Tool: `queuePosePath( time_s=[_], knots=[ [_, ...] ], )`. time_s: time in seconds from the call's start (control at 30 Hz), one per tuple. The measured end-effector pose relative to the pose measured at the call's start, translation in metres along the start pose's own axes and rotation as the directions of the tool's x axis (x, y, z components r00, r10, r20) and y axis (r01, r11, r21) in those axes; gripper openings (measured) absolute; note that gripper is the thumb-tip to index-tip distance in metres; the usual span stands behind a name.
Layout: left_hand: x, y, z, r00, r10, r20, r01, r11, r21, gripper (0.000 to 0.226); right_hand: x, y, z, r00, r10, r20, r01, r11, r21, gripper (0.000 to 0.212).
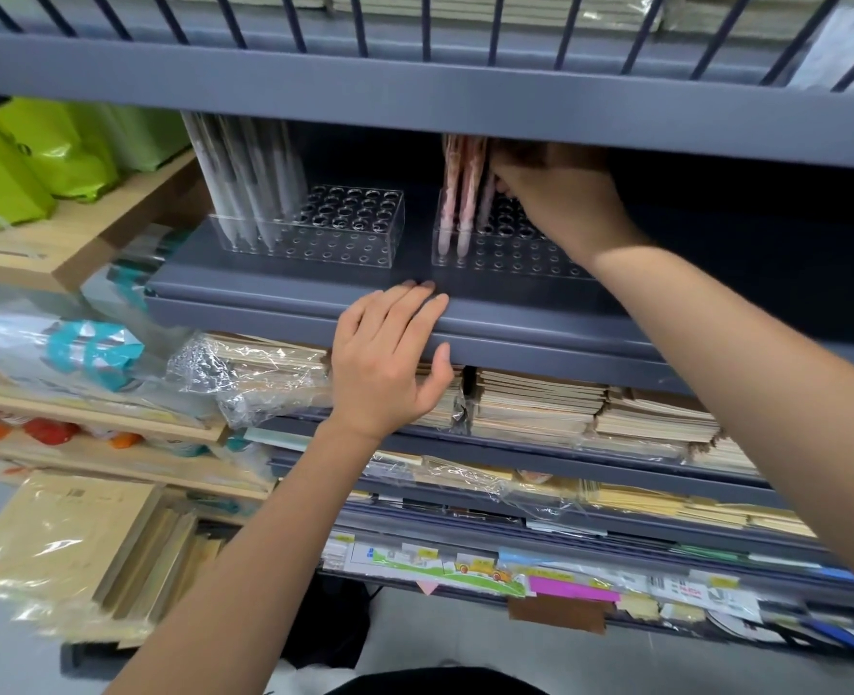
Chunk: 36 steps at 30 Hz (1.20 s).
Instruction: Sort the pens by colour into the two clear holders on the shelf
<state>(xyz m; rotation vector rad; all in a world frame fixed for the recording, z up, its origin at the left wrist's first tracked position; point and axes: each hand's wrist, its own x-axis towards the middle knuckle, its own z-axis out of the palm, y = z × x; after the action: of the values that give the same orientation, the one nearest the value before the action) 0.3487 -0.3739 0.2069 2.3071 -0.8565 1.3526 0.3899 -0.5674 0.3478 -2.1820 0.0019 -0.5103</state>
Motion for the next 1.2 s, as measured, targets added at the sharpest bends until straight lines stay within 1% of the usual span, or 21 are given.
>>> queuePosePath(
  time_s=[0.13,0.23,0.3,0.43,0.47,0.53,0.57,0.6,0.67,0.73,0.77,0.8,0.87,0.93,0.97,1.0,1.03,1.07,1.1,1.13,1.2],
  knots=[
    [0.002,0.0,-0.003,1.0,0.008,0.016,-0.008,1.0,0.001,0.04,0.006,-0.006,-0.004,0.995,0.045,0.088,-0.03,0.986,-0.162,0.029],
    [0.002,0.0,-0.003,1.0,0.019,0.023,-0.019,1.0,-0.007,0.04,0.011,-0.012,-0.005,0.986,0.097,0.136,-0.067,0.975,-0.211,0.034],
    [0.002,-0.001,-0.003,1.0,0.022,0.02,-0.022,1.0,-0.015,0.04,0.01,-0.013,-0.005,0.984,0.115,0.132,-0.084,0.971,-0.224,0.03],
    [0.0,-0.001,-0.004,0.999,0.021,0.025,-0.02,0.999,-0.043,0.04,0.0,-0.012,-0.007,0.982,0.175,0.071,-0.153,0.956,-0.252,0.044],
    [0.0,-0.002,-0.005,0.999,0.024,0.036,-0.022,0.999,-0.048,0.041,-0.003,-0.011,-0.008,0.982,0.182,0.055,-0.162,0.953,-0.256,0.043],
    [0.0,-0.002,-0.009,0.997,0.022,0.077,-0.016,0.998,-0.066,0.041,-0.012,-0.011,-0.009,0.987,0.159,0.003,-0.154,0.962,-0.224,0.027],
    [0.001,-0.001,-0.013,0.994,0.008,0.109,0.001,0.997,-0.081,0.042,-0.018,-0.011,-0.011,0.989,0.141,-0.045,-0.147,0.975,-0.168,0.018],
    [0.002,0.0,-0.017,0.989,-0.012,0.15,0.027,0.995,-0.099,0.042,-0.026,-0.011,-0.014,0.987,0.136,-0.088,-0.145,0.984,-0.1,0.014],
    [0.007,0.003,-0.03,0.96,-0.059,0.273,0.105,0.982,-0.157,0.043,-0.05,-0.015,-0.026,0.981,0.147,-0.126,-0.148,0.989,0.003,0.017],
    [0.016,0.003,-0.046,0.9,-0.1,0.425,0.225,0.941,-0.254,0.043,-0.084,-0.023,-0.04,0.979,0.142,-0.144,-0.137,0.989,0.047,0.017],
    [0.021,0.001,-0.054,0.864,-0.113,0.491,0.297,0.901,-0.316,0.042,-0.103,-0.026,-0.046,0.975,0.147,-0.164,-0.138,0.988,0.064,0.015],
    [0.025,-0.001,-0.064,0.829,-0.129,0.544,0.385,0.838,-0.388,0.041,-0.123,-0.029,-0.051,0.969,0.156,-0.19,-0.142,0.986,0.083,0.013],
    [0.03,-0.003,-0.09,0.768,-0.171,0.618,0.562,0.644,-0.519,0.034,-0.169,-0.03,-0.057,0.957,0.192,-0.219,-0.166,0.978,0.129,0.013],
    [0.023,-0.001,-0.117,0.735,-0.159,0.659,0.647,0.455,-0.612,0.025,-0.22,-0.022,-0.057,0.935,0.279,-0.218,-0.244,0.954,0.177,0.014],
    [0.011,0.0,-0.127,0.715,-0.129,0.687,0.675,0.38,-0.632,0.022,-0.248,-0.013,-0.054,0.914,0.345,-0.216,-0.305,0.932,0.196,0.014],
    [-0.005,0.002,-0.134,0.678,-0.093,0.729,0.715,0.317,-0.623,0.02,-0.278,-0.002,-0.048,0.878,0.424,-0.221,-0.379,0.9,0.217,0.012],
    [-0.025,0.003,-0.137,0.619,-0.06,0.783,0.767,0.262,-0.586,0.018,-0.309,0.013,-0.039,0.826,0.512,-0.235,-0.461,0.854,0.241,0.012],
    [-0.048,0.005,-0.136,0.545,-0.038,0.838,0.823,0.218,-0.525,0.015,-0.341,0.03,-0.027,0.755,0.605,-0.252,-0.548,0.794,0.263,0.015],
    [-0.076,0.007,-0.133,0.453,-0.027,0.891,0.879,0.183,-0.441,0.014,-0.376,0.048,-0.014,0.667,0.699,-0.257,-0.638,0.715,0.288,0.018],
    [-0.106,0.008,-0.127,0.342,-0.033,0.939,0.93,0.152,-0.334,0.015,-0.412,0.065,0.0,0.569,0.785,-0.244,-0.721,0.619,0.311,0.018],
    [-0.169,0.013,-0.115,0.082,-0.064,0.995,0.993,0.095,-0.076,0.015,-0.482,0.091,0.027,0.356,0.916,-0.186,-0.844,0.401,0.357,0.017]
  ],
)
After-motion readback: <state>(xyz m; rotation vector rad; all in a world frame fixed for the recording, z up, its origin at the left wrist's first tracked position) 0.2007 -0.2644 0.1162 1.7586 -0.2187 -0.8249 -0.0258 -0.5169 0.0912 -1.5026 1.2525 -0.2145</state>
